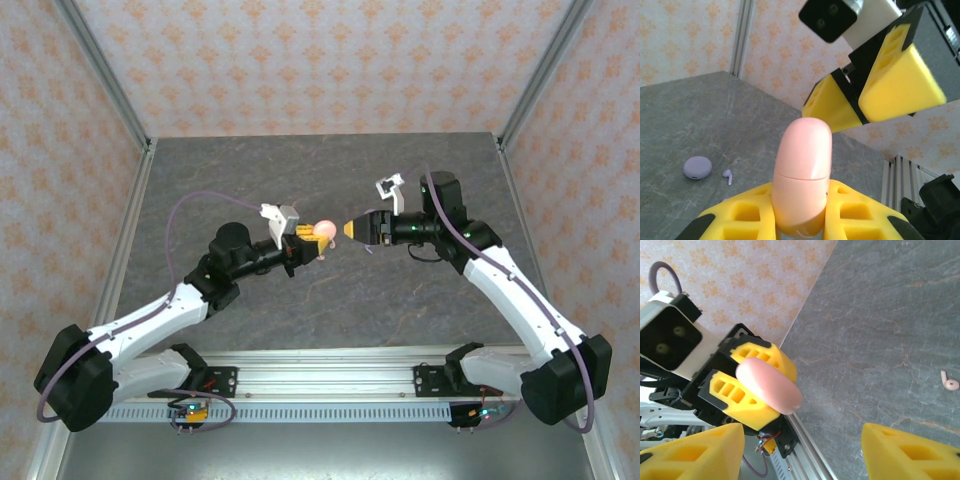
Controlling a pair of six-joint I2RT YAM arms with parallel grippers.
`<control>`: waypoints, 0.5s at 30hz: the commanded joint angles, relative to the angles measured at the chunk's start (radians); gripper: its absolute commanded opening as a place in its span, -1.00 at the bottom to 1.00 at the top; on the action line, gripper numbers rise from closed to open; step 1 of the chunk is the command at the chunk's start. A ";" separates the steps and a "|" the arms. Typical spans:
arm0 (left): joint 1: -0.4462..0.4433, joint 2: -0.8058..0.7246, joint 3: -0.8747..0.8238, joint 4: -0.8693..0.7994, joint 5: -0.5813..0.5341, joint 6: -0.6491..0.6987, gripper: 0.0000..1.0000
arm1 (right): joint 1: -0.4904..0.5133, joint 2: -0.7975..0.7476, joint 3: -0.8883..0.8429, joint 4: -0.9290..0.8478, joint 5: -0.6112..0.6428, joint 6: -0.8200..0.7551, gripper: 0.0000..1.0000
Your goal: Insert wireless bluetooth earbuds into charging case
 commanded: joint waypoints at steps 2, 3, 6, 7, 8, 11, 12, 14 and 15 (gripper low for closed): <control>-0.009 0.053 0.060 0.057 0.076 -0.079 -0.86 | 0.004 -0.050 0.003 0.087 0.035 -0.123 0.24; -0.009 0.062 0.068 0.061 0.090 -0.090 -0.86 | 0.005 -0.046 0.017 0.067 0.026 -0.158 0.22; -0.009 0.085 0.074 0.097 0.121 -0.121 -0.86 | 0.004 -0.012 0.075 -0.023 -0.034 -0.249 0.17; -0.009 0.087 0.077 0.107 0.128 -0.131 -0.86 | 0.005 0.002 0.096 -0.061 -0.059 -0.281 0.17; -0.009 0.090 0.080 0.112 0.137 -0.137 -0.86 | 0.003 0.020 0.121 -0.105 -0.077 -0.318 0.16; -0.009 0.096 0.097 0.103 0.154 -0.150 -0.86 | 0.003 0.066 0.172 -0.190 -0.115 -0.388 0.15; -0.009 0.098 0.102 0.107 0.166 -0.154 -0.86 | 0.004 0.076 0.178 -0.197 -0.119 -0.398 0.14; -0.009 0.098 0.105 0.109 0.172 -0.162 -0.86 | 0.003 0.088 0.184 -0.199 -0.126 -0.406 0.11; -0.009 0.098 0.107 0.109 0.172 -0.163 -0.86 | 0.004 0.092 0.187 -0.201 -0.132 -0.410 0.09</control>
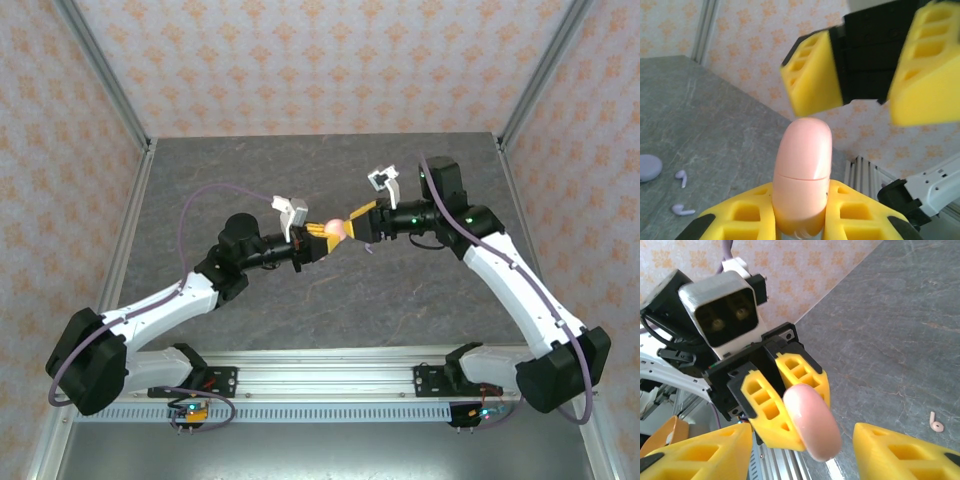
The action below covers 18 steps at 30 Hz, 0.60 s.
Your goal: Insert wireless bluetooth earbuds into charging case
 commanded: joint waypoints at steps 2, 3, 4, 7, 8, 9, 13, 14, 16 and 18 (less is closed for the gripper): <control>-0.009 -0.006 0.035 0.056 0.046 -0.025 -0.86 | 0.003 0.023 0.029 -0.061 -0.050 -0.084 0.09; -0.009 -0.008 0.036 0.055 0.047 -0.025 -0.86 | 0.004 0.024 0.029 -0.063 -0.056 -0.088 0.08; -0.009 -0.011 0.036 0.054 0.051 -0.024 -0.86 | 0.003 0.026 0.029 -0.065 -0.061 -0.090 0.08; -0.009 -0.010 0.042 0.043 0.055 -0.026 -0.86 | 0.003 0.032 0.030 -0.075 -0.098 -0.103 0.05; -0.009 -0.009 0.043 0.043 0.058 -0.026 -0.86 | 0.004 0.033 0.032 -0.078 -0.107 -0.106 0.01; -0.010 -0.008 0.044 0.043 0.057 -0.028 -0.86 | 0.003 0.034 0.031 -0.080 -0.113 -0.108 -0.01; -0.009 -0.001 0.046 0.055 0.058 -0.035 -0.86 | 0.004 0.040 0.033 -0.092 -0.137 -0.119 -0.05; -0.010 0.000 0.048 0.058 0.063 -0.037 -0.86 | 0.003 0.041 0.033 -0.092 -0.136 -0.117 -0.07; -0.010 -0.001 0.049 0.060 0.069 -0.037 -0.86 | 0.003 0.046 0.033 -0.090 -0.140 -0.117 -0.14; -0.010 0.000 0.051 0.056 0.075 -0.034 -0.86 | 0.003 0.047 0.035 -0.085 -0.144 -0.112 -0.21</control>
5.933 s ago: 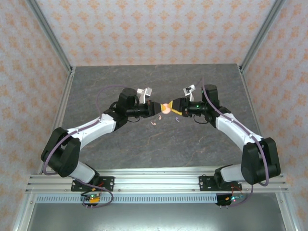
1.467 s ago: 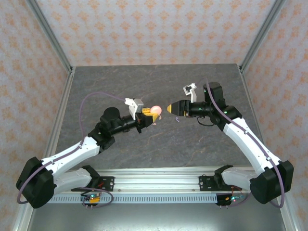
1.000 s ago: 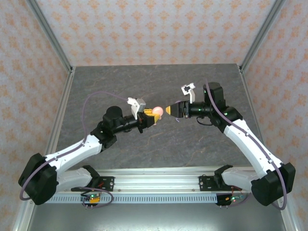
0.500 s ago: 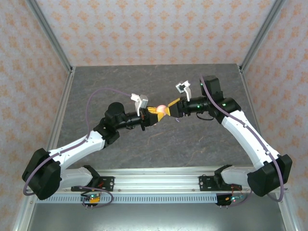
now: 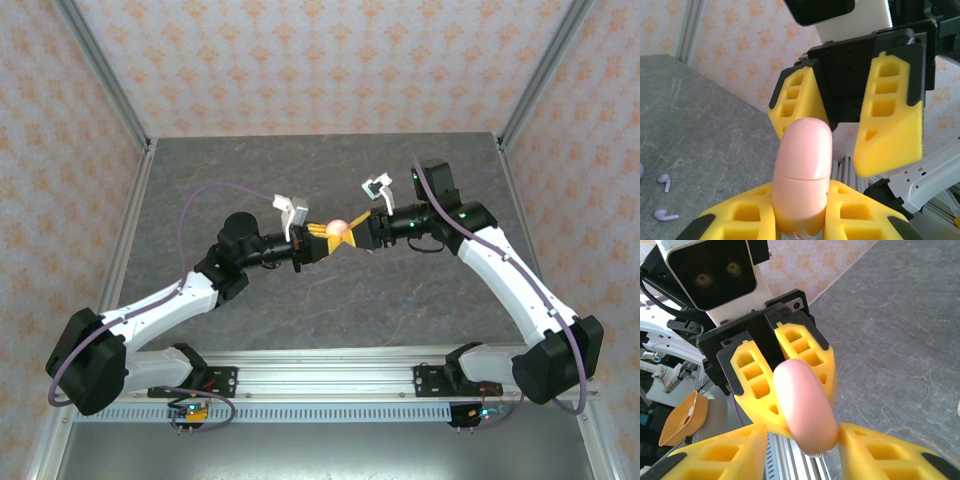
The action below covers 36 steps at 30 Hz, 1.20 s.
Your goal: Insert wireless bluetooth earbuds into charging case
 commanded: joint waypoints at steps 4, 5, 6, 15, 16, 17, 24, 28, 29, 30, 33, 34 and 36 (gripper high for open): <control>-0.012 -0.002 0.043 0.043 0.038 -0.006 -0.86 | 0.003 0.008 0.039 0.006 -0.045 -0.015 -0.34; -0.013 -0.002 0.044 0.039 0.039 -0.005 -0.86 | 0.003 0.010 0.041 0.006 -0.046 -0.013 -0.38; -0.013 -0.001 0.046 0.035 0.040 -0.004 -0.86 | 0.003 0.012 0.042 0.005 -0.048 -0.012 -0.42; -0.017 0.007 0.099 -0.088 0.058 0.028 -0.64 | 0.003 0.031 0.091 -0.153 -0.049 -0.118 -0.67; -0.017 0.009 0.107 -0.104 0.065 0.033 -0.62 | 0.004 0.035 0.093 -0.168 -0.049 -0.128 -0.68; -0.018 0.014 0.113 -0.112 0.073 0.034 -0.60 | 0.004 0.036 0.097 -0.185 -0.051 -0.136 -0.69; -0.017 0.022 0.127 -0.115 0.089 0.032 -0.48 | 0.003 0.036 0.102 -0.219 -0.051 -0.156 -0.70; -0.017 0.024 0.136 -0.140 0.088 0.034 -0.38 | 0.002 0.036 0.103 -0.225 -0.054 -0.159 -0.71; -0.017 0.023 0.135 -0.140 0.090 0.033 -0.37 | 0.004 0.036 0.101 -0.225 -0.053 -0.159 -0.72; -0.017 0.023 0.133 -0.137 0.089 0.031 -0.36 | 0.003 0.036 0.103 -0.227 -0.055 -0.160 -0.72; -0.017 0.020 0.131 -0.142 0.087 0.035 -0.34 | 0.004 0.038 0.103 -0.235 -0.057 -0.163 -0.74; -0.017 0.019 0.132 -0.144 0.084 0.037 -0.34 | 0.003 0.038 0.103 -0.239 -0.057 -0.168 -0.74; -0.017 0.019 0.135 -0.149 0.088 0.039 -0.34 | 0.003 0.038 0.102 -0.244 -0.059 -0.169 -0.74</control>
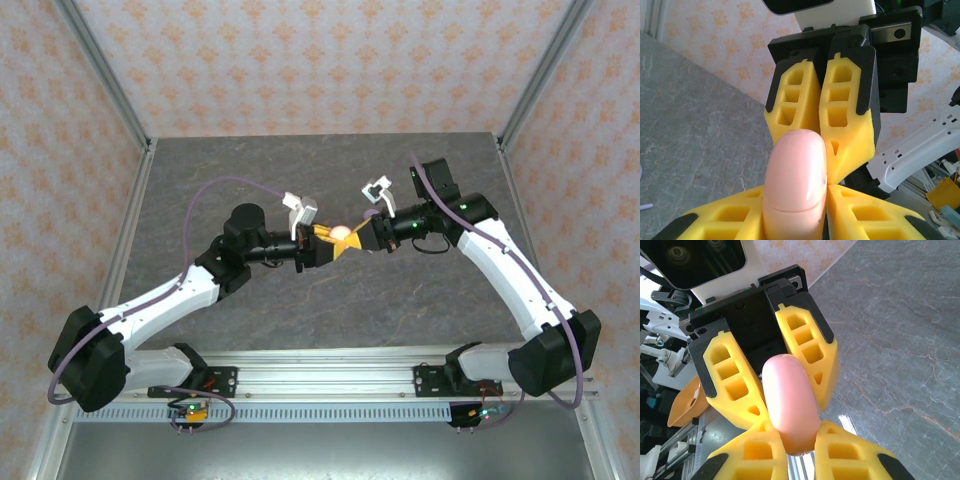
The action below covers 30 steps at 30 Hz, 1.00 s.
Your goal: Insert wireless bluetooth earbuds into charging case
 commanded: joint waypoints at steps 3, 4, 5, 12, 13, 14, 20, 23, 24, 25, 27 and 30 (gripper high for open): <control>-0.006 0.002 0.048 0.003 0.010 0.021 -0.40 | 0.016 -0.001 0.026 -0.042 -0.044 -0.036 -0.75; -0.006 0.002 0.049 0.004 0.012 0.020 -0.48 | 0.016 -0.003 0.025 -0.044 -0.045 -0.036 -0.75; -0.005 0.004 0.050 0.006 0.016 0.019 -0.56 | 0.016 -0.003 0.025 -0.044 -0.045 -0.034 -0.75; -0.005 -0.003 0.033 -0.003 -0.020 0.043 -0.90 | 0.016 -0.026 0.002 0.019 0.012 0.038 -0.19; -0.006 -0.004 0.028 -0.003 -0.034 0.051 -0.93 | 0.016 -0.038 -0.009 0.053 0.039 0.066 -0.01; -0.007 -0.005 0.023 -0.004 -0.044 0.059 -0.95 | 0.016 -0.047 -0.019 0.074 0.057 0.087 0.07; -0.027 -0.027 -0.042 0.035 -0.113 0.174 -0.98 | 0.015 -0.100 -0.047 0.122 0.162 0.163 0.27; -0.039 -0.020 -0.045 0.041 -0.119 0.207 -0.98 | 0.015 -0.097 -0.043 0.120 0.181 0.181 0.29; -0.042 -0.016 -0.046 0.056 -0.119 0.207 -0.98 | 0.016 -0.093 -0.040 0.113 0.183 0.180 0.30; -0.045 -0.011 -0.048 0.071 -0.117 0.208 -0.97 | 0.016 -0.089 -0.037 0.110 0.185 0.180 0.30; -0.049 -0.003 -0.045 0.081 -0.118 0.208 -0.96 | 0.015 -0.082 -0.037 0.110 0.194 0.183 0.30; -0.054 0.000 -0.044 0.090 -0.130 0.205 -0.96 | 0.016 -0.072 -0.035 0.104 0.187 0.178 0.30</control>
